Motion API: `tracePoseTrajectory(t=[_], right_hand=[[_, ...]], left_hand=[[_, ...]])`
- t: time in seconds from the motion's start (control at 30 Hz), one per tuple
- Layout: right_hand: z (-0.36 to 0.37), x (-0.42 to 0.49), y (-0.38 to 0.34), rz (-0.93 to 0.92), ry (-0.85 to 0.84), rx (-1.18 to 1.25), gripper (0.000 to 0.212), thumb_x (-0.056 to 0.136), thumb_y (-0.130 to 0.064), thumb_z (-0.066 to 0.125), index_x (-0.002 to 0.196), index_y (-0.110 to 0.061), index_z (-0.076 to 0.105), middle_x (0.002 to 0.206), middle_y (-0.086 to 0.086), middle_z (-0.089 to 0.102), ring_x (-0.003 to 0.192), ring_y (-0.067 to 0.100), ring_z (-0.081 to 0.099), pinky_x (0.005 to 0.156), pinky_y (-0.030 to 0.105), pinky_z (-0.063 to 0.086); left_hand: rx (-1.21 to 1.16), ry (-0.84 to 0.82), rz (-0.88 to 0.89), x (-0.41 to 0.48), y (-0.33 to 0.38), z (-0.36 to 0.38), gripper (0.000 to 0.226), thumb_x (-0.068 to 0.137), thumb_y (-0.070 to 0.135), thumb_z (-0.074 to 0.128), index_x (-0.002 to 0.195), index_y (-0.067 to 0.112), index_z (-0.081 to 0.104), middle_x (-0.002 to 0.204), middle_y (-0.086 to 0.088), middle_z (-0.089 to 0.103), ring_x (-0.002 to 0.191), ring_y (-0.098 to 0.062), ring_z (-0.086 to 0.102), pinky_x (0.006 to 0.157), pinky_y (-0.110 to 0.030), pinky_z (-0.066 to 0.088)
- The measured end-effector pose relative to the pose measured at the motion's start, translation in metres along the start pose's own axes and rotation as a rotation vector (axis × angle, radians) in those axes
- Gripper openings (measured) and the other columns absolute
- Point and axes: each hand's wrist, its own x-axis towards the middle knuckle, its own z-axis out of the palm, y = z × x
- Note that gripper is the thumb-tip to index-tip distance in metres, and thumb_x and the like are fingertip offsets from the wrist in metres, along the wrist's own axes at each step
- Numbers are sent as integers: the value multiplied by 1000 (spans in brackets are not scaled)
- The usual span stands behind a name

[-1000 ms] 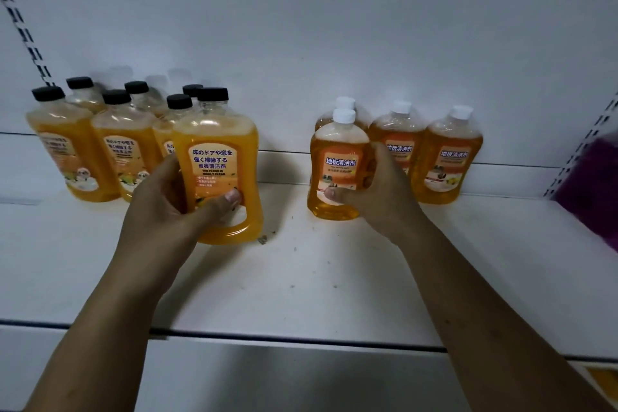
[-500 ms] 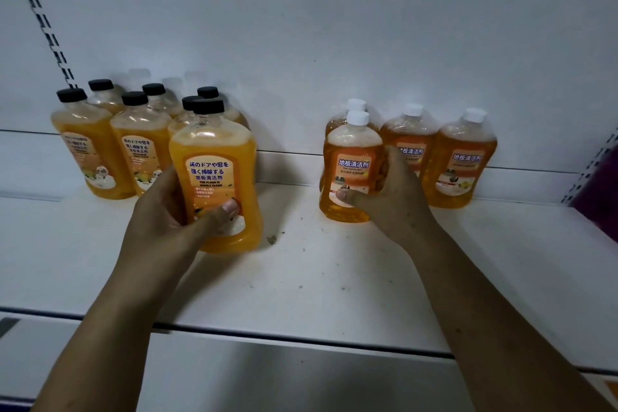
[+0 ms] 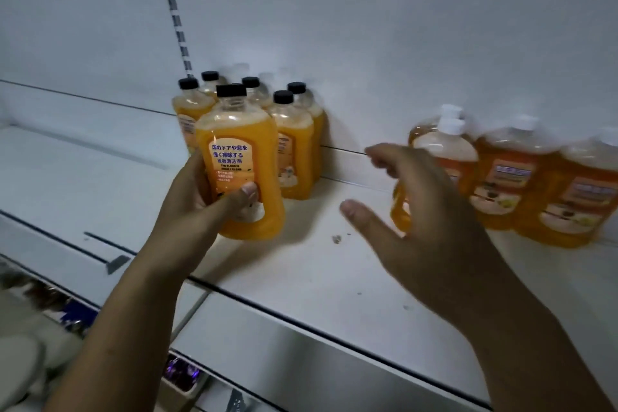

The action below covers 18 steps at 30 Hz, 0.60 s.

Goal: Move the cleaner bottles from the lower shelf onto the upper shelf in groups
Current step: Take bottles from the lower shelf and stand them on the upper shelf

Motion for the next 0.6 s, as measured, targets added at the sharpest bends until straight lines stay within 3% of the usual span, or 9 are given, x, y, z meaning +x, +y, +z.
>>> tracePoseTrajectory(t=[0.1,0.23,0.33,0.5,0.6], right_hand=[[34,2,-20,-39,-119,-26,60,92,-66,53,143,-33,50,136,-16,57,124,4,52,100,33,52],[80,12,-46,-20,-179,-64,64,90,-72,47,144,-36,49,143,-17,55,129,4,50,104,29,47],[114,22,-67,1,-214,-90,57,95,-68,54,143,-37,50,143,-19,55,129,5,48,103,26,41],[168,30,-93,46,-304,-135,57,94,-66,58,143,-40,50,146,-22,52,130,1,45,102,21,34],[185,29,-94,93,-371,-179,59,94,-66,57,146,-40,48,151,-22,49,135,1,42,112,27,34]], left_hand=[[27,38,16,5,-6,-33,47,87,34,76,130,35,59,117,20,75,110,-5,71,81,-17,58],[37,81,30,21,-22,-83,46,86,29,74,129,35,59,115,23,74,109,-2,71,77,-12,56],[27,83,28,40,-40,-115,51,84,25,78,131,31,59,111,22,76,106,-2,72,76,-12,56],[34,-15,19,77,-69,-150,57,80,29,82,133,30,59,113,19,76,105,-1,72,76,-12,56],[24,-87,14,91,-79,-157,59,84,28,82,138,28,57,117,18,74,107,2,70,76,-10,55]])
